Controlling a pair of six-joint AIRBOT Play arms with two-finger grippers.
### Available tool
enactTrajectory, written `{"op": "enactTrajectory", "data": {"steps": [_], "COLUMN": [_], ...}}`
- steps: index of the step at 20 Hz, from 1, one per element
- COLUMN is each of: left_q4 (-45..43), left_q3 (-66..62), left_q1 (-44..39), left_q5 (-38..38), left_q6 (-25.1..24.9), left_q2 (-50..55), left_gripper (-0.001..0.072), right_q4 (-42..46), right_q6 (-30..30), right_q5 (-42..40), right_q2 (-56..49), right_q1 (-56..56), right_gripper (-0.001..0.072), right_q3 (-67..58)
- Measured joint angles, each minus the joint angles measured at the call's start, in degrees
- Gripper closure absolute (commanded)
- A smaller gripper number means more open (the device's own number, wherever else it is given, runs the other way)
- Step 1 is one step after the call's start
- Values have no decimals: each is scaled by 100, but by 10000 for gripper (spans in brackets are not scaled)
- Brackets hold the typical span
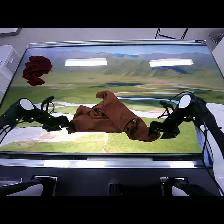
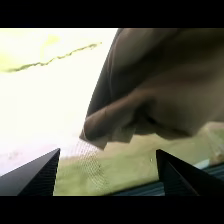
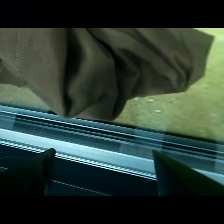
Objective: Fold the clothes and pants, and hang the long-sleeved shirts on hangers.
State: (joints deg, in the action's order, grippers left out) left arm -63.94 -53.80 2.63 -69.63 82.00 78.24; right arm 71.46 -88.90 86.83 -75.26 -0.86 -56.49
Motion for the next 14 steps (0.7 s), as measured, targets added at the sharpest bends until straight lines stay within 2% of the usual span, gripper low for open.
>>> {"op": "enactTrajectory", "data": {"steps": [3,4,6,7,14], "left_q4": [258,323,417,439,514], "left_q3": [186,219,258,269,289], "left_q1": [-205,-304,-485,-560,-765], "left_q5": [601,776,1045,1132,1281], "left_q6": [-39,-46,-46,-50,-87], "left_q2": [81,98,122,129,83], "left_gripper": [10,126,617,684,685], "right_q4": [-131,-149,-186,-188,-688], "right_q6": [26,28,24,20,66], "right_q5": [-160,-225,-404,-503,-1198], "right_q2": [0,0,0,-2,-114], "right_q1": [0,0,0,0,0], "right_gripper": [-8,-8,-8,-8,1], "right_q3": [160,192,289,363,837]}}
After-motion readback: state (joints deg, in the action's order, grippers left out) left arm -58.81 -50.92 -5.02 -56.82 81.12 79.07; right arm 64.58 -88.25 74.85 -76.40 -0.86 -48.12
